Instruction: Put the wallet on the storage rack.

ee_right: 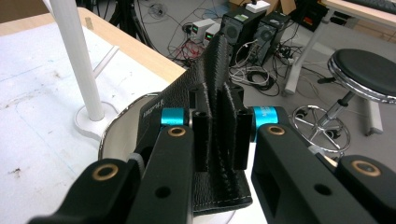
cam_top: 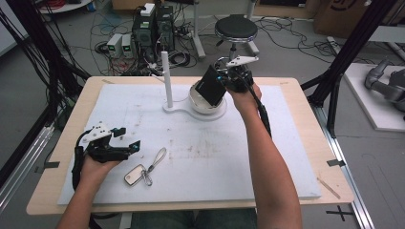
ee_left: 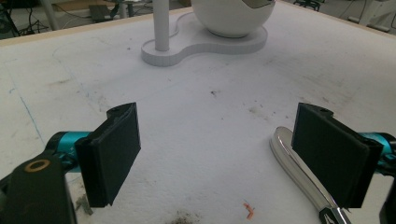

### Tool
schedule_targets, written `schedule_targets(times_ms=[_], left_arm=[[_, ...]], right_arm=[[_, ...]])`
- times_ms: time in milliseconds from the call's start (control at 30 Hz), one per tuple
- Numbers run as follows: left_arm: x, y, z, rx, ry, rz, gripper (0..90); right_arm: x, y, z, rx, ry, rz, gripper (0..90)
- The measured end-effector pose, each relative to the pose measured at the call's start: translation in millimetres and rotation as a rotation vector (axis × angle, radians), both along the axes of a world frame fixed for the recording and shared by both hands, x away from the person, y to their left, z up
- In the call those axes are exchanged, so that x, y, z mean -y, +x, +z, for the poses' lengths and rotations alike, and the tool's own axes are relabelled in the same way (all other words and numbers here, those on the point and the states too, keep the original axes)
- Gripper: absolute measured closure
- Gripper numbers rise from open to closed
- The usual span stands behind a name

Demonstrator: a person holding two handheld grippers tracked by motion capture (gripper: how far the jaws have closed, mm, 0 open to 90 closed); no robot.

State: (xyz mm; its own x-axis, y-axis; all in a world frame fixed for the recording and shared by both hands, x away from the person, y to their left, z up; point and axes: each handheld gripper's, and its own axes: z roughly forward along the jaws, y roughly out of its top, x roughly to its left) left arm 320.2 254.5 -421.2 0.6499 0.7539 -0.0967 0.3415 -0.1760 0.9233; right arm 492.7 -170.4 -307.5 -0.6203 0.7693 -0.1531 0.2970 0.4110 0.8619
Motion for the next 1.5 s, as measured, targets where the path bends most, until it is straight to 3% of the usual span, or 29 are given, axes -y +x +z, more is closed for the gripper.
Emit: schedule_targets(times_ms=[300,533,667,767,900,933,1000,1100,1200,1333,1500], left_arm=[[0.0,-0.6,0.8,0.006,-0.001,-0.001,15.5],[-0.2,-0.3,0.5,0.004,-0.001,-0.004,15.5],[-0.1,-0.5,0.7,0.005,-0.002,-0.004,15.5],[0.1,-0.6,0.9,0.006,-0.002,-0.005,15.5],[0.6,-0.7,0.8,0.005,-0.001,-0.007,15.5],[1.0,-0.7,0.6,0.004,0.0,-0.01,15.5],[1.1,-0.6,0.6,0.004,-0.001,-0.011,15.5],[1.1,-0.4,0.5,0.004,-0.003,-0.009,15.5],[1.2,0.1,0.3,0.004,-0.001,-0.009,15.5],[2.8,-0.2,0.4,0.002,-0.003,-0.017,15.5],[4.5,-0.7,0.6,0.003,0.004,-0.024,15.5]], right_arm=[[-10.5,0.2,-5.2,0.022,-0.04,-0.007,83.6],[-18.0,3.0,-14.9,0.006,-0.049,-0.021,83.3],[-24.2,4.6,-21.6,0.0,-0.08,-0.009,83.2],[-27.2,4.1,-26.0,-0.012,-0.074,-0.007,82.9],[-26.9,1.4,-38.7,0.012,-0.05,-0.032,81.4],[-23.8,2.1,-39.6,-0.008,-0.02,-0.038,80.1],[-22.6,2.3,-37.8,-0.007,-0.023,-0.053,68.9],[-19.8,0.7,-34.1,0.003,-0.017,-0.066,64.1],[-8.7,-3.0,-23.9,0.007,0.013,-0.087,49.5],[7.2,-9.8,-13.8,-0.002,0.036,-0.1,41.0],[21.7,-17.5,-6.8,-0.012,0.038,-0.103,36.9]])
